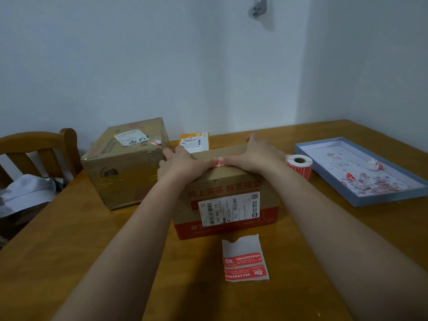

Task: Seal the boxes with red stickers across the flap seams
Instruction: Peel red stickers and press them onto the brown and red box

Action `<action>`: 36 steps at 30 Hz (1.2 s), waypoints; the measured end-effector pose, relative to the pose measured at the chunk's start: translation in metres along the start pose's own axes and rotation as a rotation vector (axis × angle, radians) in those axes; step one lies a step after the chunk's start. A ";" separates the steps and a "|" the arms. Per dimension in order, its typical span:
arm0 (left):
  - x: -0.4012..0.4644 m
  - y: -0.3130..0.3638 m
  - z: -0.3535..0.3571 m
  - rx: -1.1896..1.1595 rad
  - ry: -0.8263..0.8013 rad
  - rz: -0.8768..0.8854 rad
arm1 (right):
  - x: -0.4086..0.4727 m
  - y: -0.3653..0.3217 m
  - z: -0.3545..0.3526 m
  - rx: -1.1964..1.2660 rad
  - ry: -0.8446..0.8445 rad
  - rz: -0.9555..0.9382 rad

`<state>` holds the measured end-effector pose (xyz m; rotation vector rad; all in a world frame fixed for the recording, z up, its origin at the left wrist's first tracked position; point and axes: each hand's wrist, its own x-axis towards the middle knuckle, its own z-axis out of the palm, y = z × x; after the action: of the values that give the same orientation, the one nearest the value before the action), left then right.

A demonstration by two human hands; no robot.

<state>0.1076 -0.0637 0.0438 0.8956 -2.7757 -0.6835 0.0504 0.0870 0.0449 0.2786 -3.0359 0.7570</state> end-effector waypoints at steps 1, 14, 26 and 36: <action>0.001 0.000 0.000 -0.015 -0.009 -0.001 | 0.002 -0.001 0.000 0.008 -0.011 0.011; 0.011 -0.011 -0.016 -0.394 -0.034 -0.087 | 0.004 0.013 -0.005 0.377 0.019 -0.017; -0.004 -0.040 -0.018 -0.691 -0.026 -0.273 | -0.008 0.054 -0.008 0.682 0.068 0.155; -0.025 -0.042 -0.033 -1.199 -0.157 -0.352 | -0.015 0.053 -0.007 0.999 -0.081 0.215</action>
<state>0.1586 -0.0918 0.0537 0.9804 -1.6808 -2.1495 0.0554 0.1387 0.0255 -0.0429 -2.4810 2.2523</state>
